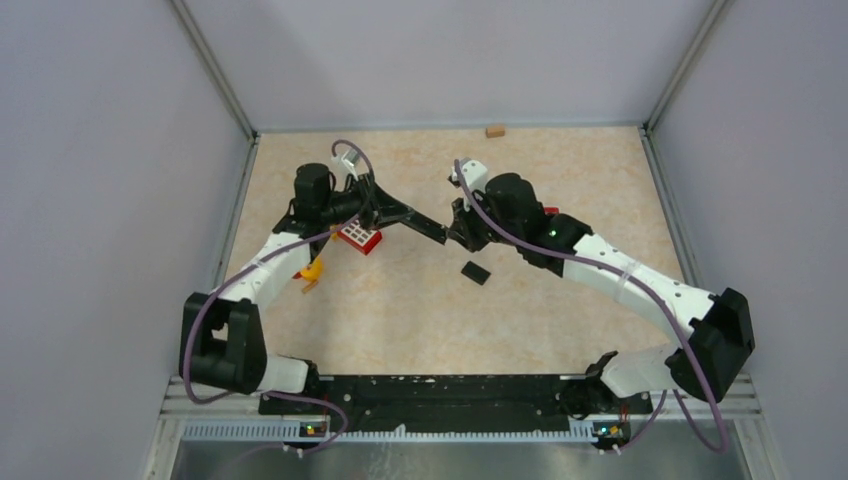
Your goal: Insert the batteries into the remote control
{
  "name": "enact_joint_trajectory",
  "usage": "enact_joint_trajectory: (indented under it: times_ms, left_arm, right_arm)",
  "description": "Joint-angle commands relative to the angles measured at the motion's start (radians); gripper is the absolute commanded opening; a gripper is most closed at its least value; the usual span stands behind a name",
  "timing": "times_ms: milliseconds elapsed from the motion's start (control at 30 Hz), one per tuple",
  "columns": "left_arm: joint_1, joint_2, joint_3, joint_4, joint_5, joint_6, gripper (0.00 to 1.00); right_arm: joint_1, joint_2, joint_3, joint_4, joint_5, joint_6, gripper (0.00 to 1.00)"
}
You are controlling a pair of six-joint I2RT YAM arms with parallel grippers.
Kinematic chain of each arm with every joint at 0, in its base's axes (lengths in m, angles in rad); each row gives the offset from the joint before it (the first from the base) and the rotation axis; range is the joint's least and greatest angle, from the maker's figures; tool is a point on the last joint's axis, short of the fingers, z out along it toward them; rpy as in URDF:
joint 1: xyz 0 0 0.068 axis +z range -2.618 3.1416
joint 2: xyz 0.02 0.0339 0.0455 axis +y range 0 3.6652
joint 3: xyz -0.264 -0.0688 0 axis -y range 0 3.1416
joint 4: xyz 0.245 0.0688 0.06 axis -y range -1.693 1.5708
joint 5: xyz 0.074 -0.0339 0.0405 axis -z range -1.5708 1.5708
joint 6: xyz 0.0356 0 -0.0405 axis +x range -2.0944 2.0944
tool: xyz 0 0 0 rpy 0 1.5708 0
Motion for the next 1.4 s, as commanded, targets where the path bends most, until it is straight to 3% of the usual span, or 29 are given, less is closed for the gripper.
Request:
enact_joint_trajectory:
  times_ms: [0, 300, 633, 1367]
  left_arm:
    - [-0.01, 0.05, -0.066, 0.182, 0.136, -0.176, 0.0]
    - [-0.051, 0.093, -0.111, 0.175, 0.176, -0.191, 0.0]
    - [-0.06, 0.095, -0.123, 0.163, 0.198, -0.158, 0.0]
    - [-0.06, 0.124, -0.108, 0.175, 0.197, -0.165, 0.0]
  right_arm:
    - [0.017, -0.049, 0.05, -0.126, 0.001, -0.051, 0.03]
    - [0.108, 0.017, 0.073, -0.185, 0.104, -0.104, 0.04]
    - [0.123, 0.05, 0.089, -0.193, 0.157, -0.134, 0.05]
    - [0.127, 0.083, 0.103, -0.22, 0.084, -0.139, 0.08]
